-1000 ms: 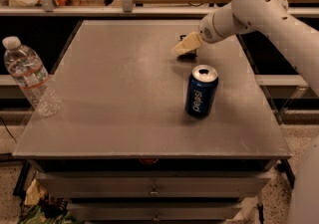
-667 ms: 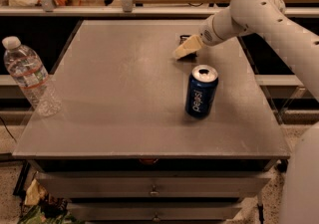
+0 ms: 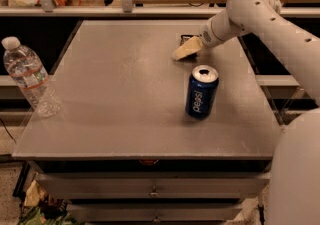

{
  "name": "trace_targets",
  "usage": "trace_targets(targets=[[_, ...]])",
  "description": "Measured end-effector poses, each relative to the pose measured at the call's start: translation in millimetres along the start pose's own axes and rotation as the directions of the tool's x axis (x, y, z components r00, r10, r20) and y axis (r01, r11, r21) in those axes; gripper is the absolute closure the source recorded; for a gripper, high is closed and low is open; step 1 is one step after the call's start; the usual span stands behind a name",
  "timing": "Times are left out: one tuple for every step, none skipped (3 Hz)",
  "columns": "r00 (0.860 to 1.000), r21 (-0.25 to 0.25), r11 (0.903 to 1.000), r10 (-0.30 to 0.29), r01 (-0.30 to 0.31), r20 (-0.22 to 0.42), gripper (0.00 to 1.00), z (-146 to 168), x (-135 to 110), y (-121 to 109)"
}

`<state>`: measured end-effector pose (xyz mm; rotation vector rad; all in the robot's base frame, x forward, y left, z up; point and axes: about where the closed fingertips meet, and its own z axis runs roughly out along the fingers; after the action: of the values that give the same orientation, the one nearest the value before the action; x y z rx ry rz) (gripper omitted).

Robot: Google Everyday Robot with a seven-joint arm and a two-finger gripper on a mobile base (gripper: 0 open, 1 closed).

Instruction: Move rxbar chocolate near water bottle

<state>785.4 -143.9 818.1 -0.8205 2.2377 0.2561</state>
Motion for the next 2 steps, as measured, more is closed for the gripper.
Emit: trace_targets(targets=[[1.0,0.0,1.0,0.0,0.0,0.0,0.39,-0.4,-0.4,0.0],[1.0,0.0,1.0,0.0,0.0,0.0,0.62,-3.5,-3.4,-0.3]])
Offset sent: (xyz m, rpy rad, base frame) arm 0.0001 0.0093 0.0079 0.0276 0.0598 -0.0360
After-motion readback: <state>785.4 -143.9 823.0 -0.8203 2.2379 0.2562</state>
